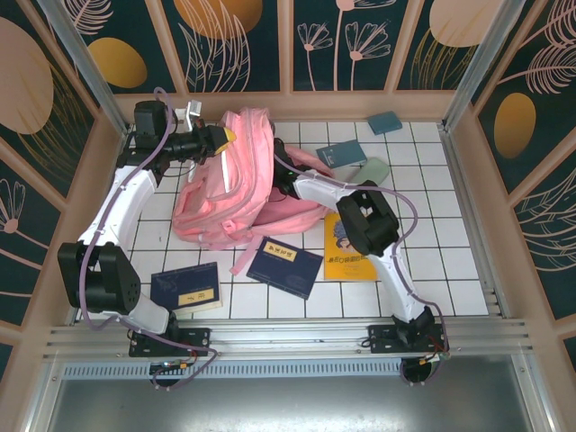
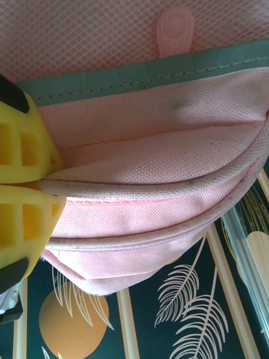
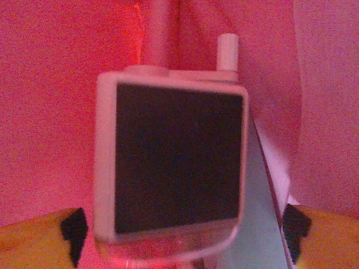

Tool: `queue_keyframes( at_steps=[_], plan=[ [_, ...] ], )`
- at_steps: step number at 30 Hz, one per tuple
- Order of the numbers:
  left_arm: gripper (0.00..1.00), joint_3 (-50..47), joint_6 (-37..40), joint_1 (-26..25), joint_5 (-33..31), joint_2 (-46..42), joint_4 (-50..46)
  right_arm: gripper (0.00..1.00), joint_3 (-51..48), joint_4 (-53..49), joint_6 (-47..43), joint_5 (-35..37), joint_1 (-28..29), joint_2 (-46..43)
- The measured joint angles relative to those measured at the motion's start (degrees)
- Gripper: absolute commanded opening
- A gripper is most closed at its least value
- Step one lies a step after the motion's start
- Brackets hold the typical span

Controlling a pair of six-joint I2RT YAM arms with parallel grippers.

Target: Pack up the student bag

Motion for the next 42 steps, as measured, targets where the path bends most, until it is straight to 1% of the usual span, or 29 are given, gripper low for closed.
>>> queue_keyframes(
  at_steps=[6, 12, 17, 21, 26, 32, 34, 36, 38, 39, 42],
  plan=[
    [0.0, 0.44, 0.92, 0.0, -0.39, 0.0, -1.22, 0.99, -8.94, 3.19, -2.03, 0.52, -1.75, -8.35],
    [0.0, 0.44, 2.36, 0.0, -2.23, -0.11, -2.29, 0.97, -19.15, 8.2, -2.54, 0.94, -5.03, -18.12],
    [0.0, 0.35, 3.89, 0.02, -5.22, -1.4, -3.85, 0.96, -21.68, 6.19, -5.88, 3.08, -8.11, -23.91],
    [0.0, -1.01, 5.33, 0.59, -8.09, -2.95, -4.68, 0.99, -21.66, 0.42, -10.73, 8.07, -9.88, -28.52],
    [0.0, -5.4, 5.33, 1.99, -9.55, -4.46, -2.67, 0.99, -21.09, -6.08, -15.41, 11.56, -12.68, -32.61],
    [0.0, -7.15, 5.05, 2.43, -11.43, -4.52, -0.87, 0.99, -20.17, -16.31, -15.72, 22.88, -17.07, -34.75],
    [0.0, -7.8, 4.59, 2.47, -11.67, -4.79, 0.0, 0.99, -16.02, -24.57, -15.04, 27.8, -19.61, -33.33],
    [0.0, -8.74, 4.11, 2.47, -11.65, -5.29, 0.79, 0.99, -8.92, -32.33, -14.21, 32.48, -21.9, -29.73],
    [0.0, -9.73, 3.56, 2.47, -11.65, -5.97, 1.7, 0.99, -3.34, -37.62, -13.88, 36.52, -23.52, -26.05],
    [0.0, -10.34, 3.3, 2.47, -11.67, -6.45, 2.34, 0.99, -1.88, -39.85, -13.88, 38.42, -24.06, -24.59],
    [0.0, -11.98, 3.06, 2.47, -11.78, -7.91, 3.3, 0.99, -2.1, -45.35, -13.92, 41.86, -24.5, -22.01]
  ],
)
